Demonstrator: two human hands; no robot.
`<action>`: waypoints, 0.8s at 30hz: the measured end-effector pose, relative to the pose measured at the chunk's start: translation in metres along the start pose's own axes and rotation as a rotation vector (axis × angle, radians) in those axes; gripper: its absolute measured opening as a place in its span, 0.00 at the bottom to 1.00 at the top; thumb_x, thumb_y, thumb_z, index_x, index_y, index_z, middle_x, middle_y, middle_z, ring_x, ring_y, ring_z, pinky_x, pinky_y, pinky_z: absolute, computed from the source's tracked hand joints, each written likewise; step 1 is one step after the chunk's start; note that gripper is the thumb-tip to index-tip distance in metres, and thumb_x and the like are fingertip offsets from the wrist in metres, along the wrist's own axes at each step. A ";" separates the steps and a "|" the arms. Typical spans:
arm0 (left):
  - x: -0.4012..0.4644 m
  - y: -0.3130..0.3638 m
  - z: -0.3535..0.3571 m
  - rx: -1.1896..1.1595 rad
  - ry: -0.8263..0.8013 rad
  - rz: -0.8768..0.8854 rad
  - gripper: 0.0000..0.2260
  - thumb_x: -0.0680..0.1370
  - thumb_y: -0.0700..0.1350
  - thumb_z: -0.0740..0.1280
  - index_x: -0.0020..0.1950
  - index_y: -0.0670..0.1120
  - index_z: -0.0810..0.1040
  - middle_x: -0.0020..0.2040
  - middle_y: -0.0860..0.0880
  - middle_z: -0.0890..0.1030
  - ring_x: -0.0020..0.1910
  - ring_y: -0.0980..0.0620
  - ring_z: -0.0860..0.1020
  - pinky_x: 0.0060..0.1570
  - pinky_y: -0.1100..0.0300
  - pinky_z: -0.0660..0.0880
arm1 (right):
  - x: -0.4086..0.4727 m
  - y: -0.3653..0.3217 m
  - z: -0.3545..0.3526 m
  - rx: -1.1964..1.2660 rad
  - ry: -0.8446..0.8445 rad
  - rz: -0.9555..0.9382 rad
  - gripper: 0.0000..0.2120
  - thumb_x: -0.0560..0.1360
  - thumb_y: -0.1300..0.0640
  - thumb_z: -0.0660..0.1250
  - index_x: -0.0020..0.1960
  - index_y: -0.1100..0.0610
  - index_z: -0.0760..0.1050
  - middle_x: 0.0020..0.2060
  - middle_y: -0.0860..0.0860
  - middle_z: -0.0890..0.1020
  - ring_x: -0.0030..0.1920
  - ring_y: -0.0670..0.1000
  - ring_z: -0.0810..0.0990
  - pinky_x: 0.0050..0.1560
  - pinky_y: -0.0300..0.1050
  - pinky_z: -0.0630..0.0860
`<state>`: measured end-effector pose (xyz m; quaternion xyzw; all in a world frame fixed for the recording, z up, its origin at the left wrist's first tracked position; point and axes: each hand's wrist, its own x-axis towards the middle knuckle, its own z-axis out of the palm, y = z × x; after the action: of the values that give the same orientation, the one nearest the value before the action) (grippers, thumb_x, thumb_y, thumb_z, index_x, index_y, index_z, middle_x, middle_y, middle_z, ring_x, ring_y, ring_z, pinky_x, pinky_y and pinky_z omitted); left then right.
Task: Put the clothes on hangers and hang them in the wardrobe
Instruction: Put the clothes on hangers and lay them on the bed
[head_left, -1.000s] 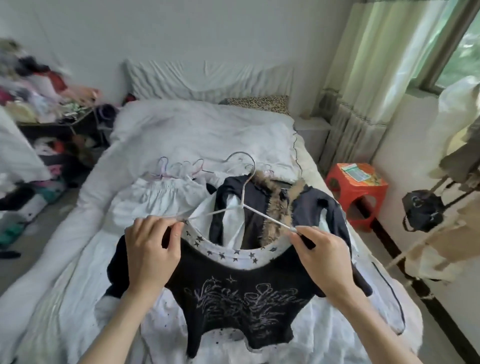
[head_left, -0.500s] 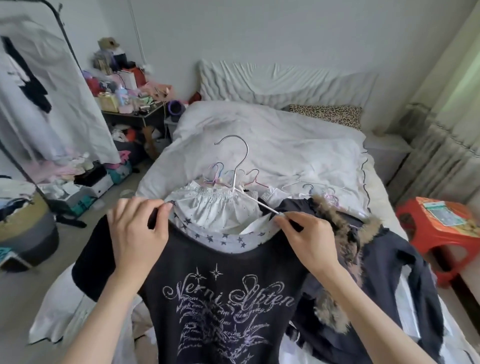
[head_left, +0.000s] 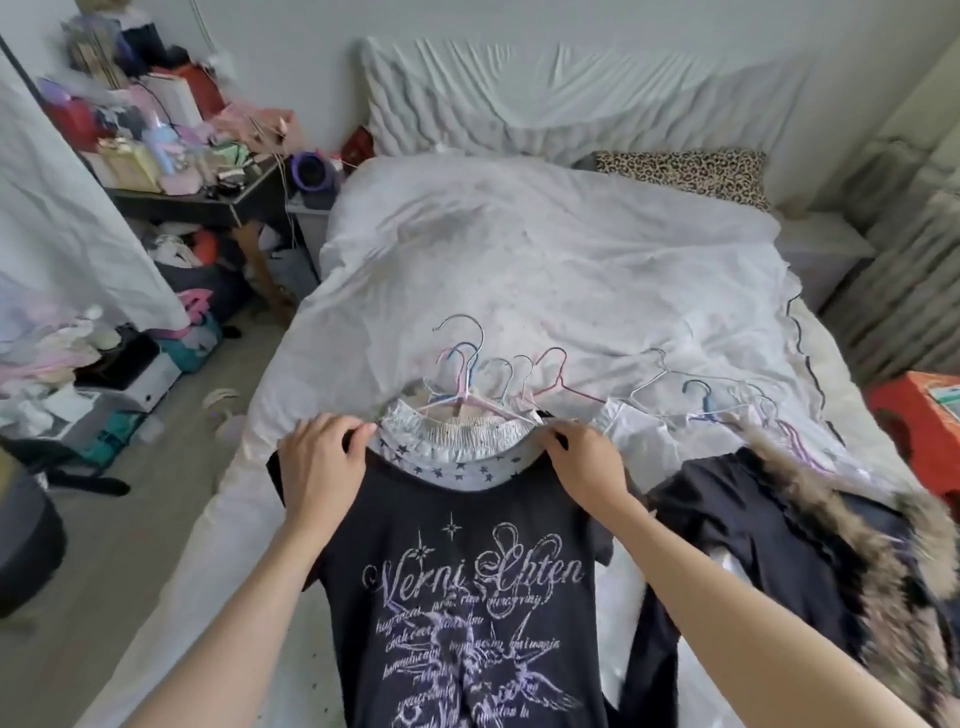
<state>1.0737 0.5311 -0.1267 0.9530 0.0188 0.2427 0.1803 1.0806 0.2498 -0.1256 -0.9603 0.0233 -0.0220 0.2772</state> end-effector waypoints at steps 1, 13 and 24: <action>0.016 -0.002 0.013 0.016 -0.024 -0.002 0.11 0.75 0.49 0.64 0.40 0.43 0.80 0.38 0.45 0.81 0.39 0.41 0.77 0.41 0.49 0.71 | 0.017 0.000 0.004 0.004 0.017 0.029 0.13 0.78 0.51 0.61 0.50 0.57 0.80 0.45 0.55 0.83 0.47 0.58 0.79 0.48 0.51 0.74; 0.022 0.000 0.111 0.008 -0.560 0.180 0.22 0.78 0.48 0.63 0.71 0.44 0.67 0.69 0.43 0.70 0.67 0.42 0.68 0.64 0.45 0.65 | 0.031 0.041 0.028 -0.305 -0.143 0.086 0.25 0.79 0.45 0.56 0.72 0.53 0.59 0.70 0.53 0.66 0.70 0.55 0.64 0.70 0.48 0.52; -0.134 0.144 0.064 -0.288 -0.742 0.389 0.30 0.74 0.62 0.47 0.72 0.50 0.65 0.73 0.46 0.63 0.73 0.43 0.58 0.69 0.50 0.54 | -0.186 0.103 -0.037 -0.225 0.104 0.297 0.31 0.74 0.38 0.47 0.72 0.52 0.63 0.69 0.51 0.69 0.71 0.55 0.65 0.70 0.57 0.57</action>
<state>0.9779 0.3590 -0.1895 0.9266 -0.2608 -0.0861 0.2567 0.8892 0.1540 -0.1551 -0.9688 0.1815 -0.0274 0.1665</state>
